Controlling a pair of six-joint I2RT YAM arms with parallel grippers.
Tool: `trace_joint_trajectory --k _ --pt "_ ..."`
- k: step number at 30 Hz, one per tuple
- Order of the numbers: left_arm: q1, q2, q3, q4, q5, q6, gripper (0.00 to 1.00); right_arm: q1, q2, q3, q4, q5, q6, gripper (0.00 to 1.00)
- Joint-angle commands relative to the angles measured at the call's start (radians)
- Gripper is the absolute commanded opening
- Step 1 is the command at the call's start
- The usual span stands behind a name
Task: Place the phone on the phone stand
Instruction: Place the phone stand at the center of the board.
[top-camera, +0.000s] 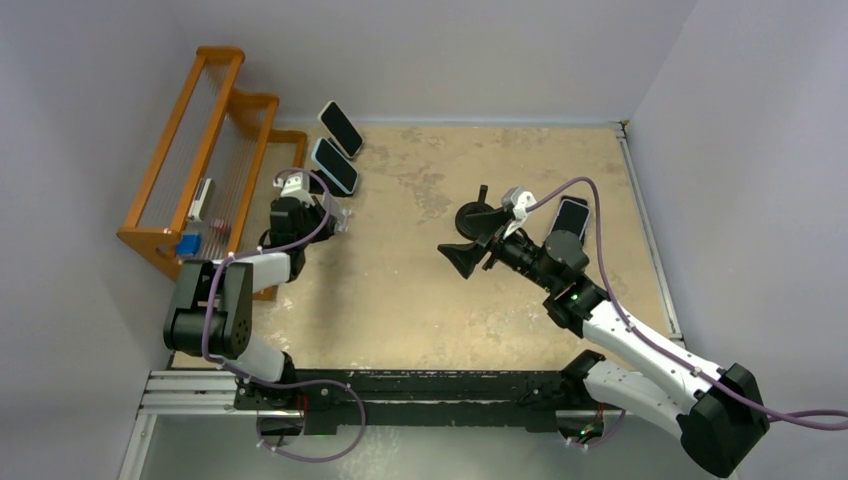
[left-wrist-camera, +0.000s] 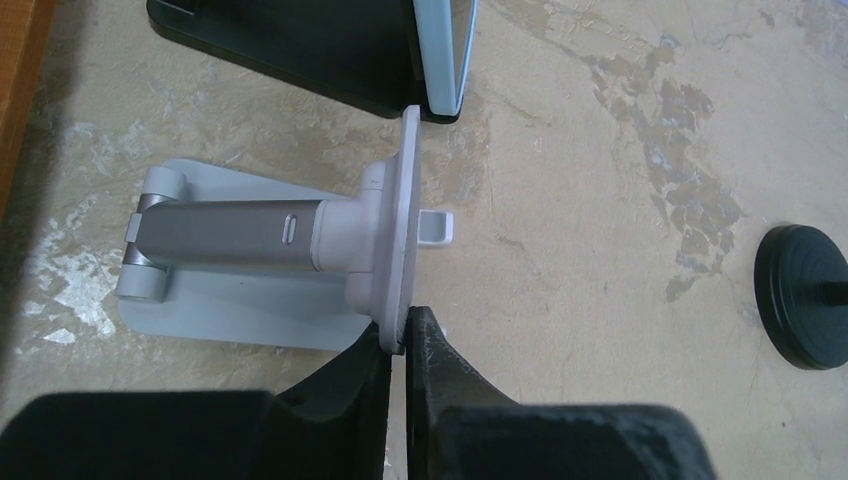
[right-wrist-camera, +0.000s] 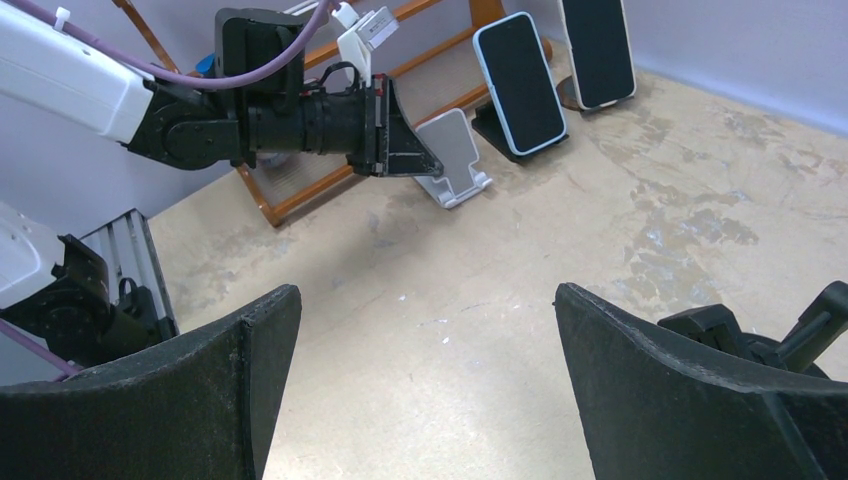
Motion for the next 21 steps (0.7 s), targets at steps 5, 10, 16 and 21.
trace_joint_trajectory --k 5,10,16,21 --pt "0.011 -0.04 0.029 -0.036 0.014 0.029 0.28 0.001 -0.022 -0.002 0.058 0.076 0.074 0.99" --pt "0.011 -0.097 0.016 -0.06 0.089 0.032 0.49 0.0 0.009 0.124 -0.026 0.332 0.112 0.99" --pt "-0.005 -0.283 -0.011 -0.168 0.136 0.002 0.65 -0.235 0.074 0.282 -0.212 0.553 0.261 0.99" --pt "-0.092 -0.382 -0.005 -0.192 0.126 -0.054 0.73 -0.518 0.264 0.39 -0.412 0.541 0.284 0.99"
